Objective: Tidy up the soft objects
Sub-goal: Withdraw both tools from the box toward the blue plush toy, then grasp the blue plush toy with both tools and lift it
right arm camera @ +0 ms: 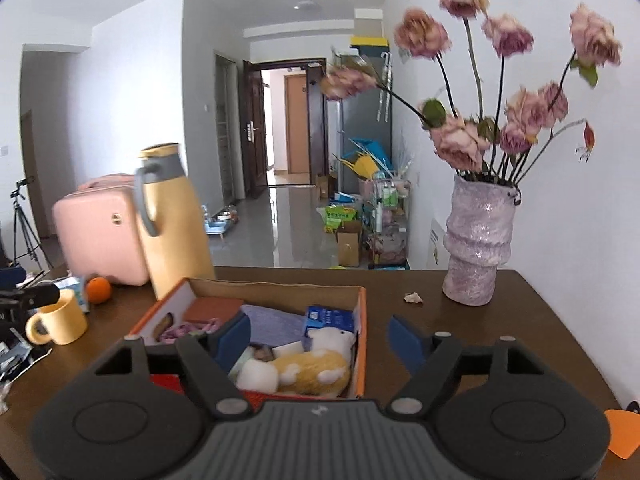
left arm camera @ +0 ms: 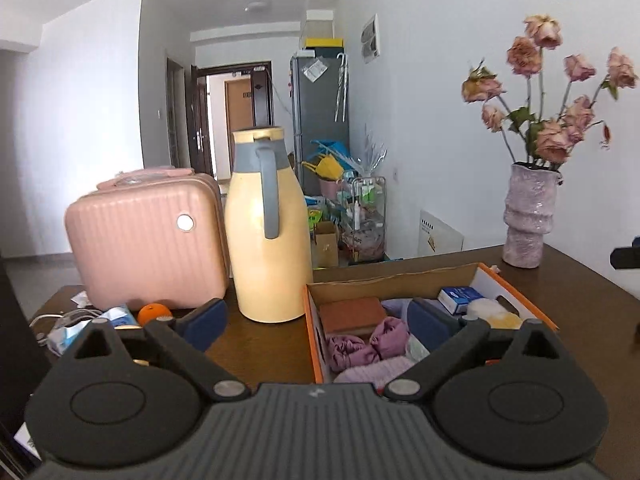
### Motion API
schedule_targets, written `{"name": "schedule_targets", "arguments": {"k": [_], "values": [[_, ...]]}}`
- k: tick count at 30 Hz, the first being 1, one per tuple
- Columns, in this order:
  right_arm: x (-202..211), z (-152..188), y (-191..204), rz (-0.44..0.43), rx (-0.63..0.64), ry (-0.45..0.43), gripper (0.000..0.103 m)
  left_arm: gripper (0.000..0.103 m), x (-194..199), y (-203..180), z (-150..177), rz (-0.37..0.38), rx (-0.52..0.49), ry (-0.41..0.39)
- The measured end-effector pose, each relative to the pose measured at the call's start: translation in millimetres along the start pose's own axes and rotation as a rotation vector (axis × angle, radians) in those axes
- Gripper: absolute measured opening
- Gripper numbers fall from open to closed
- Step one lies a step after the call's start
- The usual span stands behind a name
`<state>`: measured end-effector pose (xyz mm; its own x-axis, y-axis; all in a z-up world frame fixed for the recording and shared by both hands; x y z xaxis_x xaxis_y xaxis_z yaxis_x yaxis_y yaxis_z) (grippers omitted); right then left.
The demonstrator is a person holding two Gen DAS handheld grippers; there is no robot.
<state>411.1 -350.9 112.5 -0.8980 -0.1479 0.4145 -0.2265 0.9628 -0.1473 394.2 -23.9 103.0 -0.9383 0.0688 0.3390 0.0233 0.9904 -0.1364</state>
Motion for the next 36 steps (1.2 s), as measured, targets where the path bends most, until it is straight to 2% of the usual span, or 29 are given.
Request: {"name": "schedule_targets", "arguments": {"k": [5,8,11,17,21,25,30,36], "values": [[40,16,16,-0.004,-0.017,-0.038,0.079,0.103,52,1,17,-0.001,0.009,-0.071],[60,42,29,-0.021,-0.037,-0.037,0.080,0.103,83,7,40,0.023,0.023,-0.095],[80,73,45,-0.033,-0.044,-0.025,0.080,0.103,108,10,68,0.005,-0.002,-0.111],[129,138,80,-0.056,-0.068,-0.033,0.081,0.103,146,22,133,-0.066,0.045,-0.085],[157,176,108,0.012,-0.039,-0.025,0.081,0.103,170,27,167,-0.088,0.069,-0.067],[185,205,126,-0.002,-0.029,-0.038,0.083,0.103,202,35,196,-0.075,0.092,-0.047],[193,212,141,-0.038,-0.033,-0.031,0.082,0.103,212,33,209,-0.054,0.049,-0.022],[177,209,148,-0.081,-0.035,-0.015,0.081,0.103,193,31,213,-0.021,0.093,0.058]]}}
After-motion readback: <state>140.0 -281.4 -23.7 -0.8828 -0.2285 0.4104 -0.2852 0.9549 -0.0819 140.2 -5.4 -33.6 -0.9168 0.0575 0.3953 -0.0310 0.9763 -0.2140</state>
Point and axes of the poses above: each gripper's, at about its wrist camera, not at the fingertips, and x roughly against the way its jaws point, y to its left, z to its underside, the point moved 1 cm from there along -x, roughly the way its jaws point, and after that the axes turned 12 degrees about x, right-handed, at the moved point
